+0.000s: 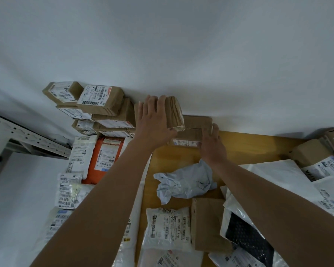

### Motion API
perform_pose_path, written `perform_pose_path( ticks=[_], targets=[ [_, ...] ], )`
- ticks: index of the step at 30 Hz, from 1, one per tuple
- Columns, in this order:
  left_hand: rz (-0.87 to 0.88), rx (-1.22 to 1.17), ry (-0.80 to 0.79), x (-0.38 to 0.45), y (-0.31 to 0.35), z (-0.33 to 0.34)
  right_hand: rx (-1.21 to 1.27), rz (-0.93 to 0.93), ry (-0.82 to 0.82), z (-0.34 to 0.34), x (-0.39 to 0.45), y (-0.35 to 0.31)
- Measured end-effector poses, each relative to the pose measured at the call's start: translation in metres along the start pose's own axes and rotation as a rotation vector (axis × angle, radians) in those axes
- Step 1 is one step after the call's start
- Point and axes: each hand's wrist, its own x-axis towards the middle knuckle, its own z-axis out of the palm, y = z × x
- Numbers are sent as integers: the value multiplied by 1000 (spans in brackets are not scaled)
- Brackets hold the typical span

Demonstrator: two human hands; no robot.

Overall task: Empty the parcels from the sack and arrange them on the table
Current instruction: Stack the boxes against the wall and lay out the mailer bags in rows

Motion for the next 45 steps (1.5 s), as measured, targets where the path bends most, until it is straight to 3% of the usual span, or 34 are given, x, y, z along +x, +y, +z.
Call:
perform_pose_path(
  ticks=[3,6,9,13,22,25,32,37,45],
  targets=[
    [14,26,-15,0,1,6,-58,-50,46,-5,-2,-1],
    [68,73,-54,0,3,19,77,-261,104,-18,-1,-15],
    [96,86,-60,3,0,32,247,-284,41,-27,13,-41],
    [72,30,-40,-2,-10,46,272,-321,-72,-30,28,-60],
    [-512,-389,370,-50,-17,59,223,-336,-102,-31,37,-88],
    [-682,-622,340,-48,-22,55,217,-294,-73,-27,37,-96],
    [-793,-879,298,-46,-31,46,234,-280,-4,-17,33,-110],
    [-773,-974,231,-44,-31,44,242,-316,-14,-14,29,-121],
    [-665,-787,295,-42,6,51,166,-276,51,-29,9,-73]
  ],
)
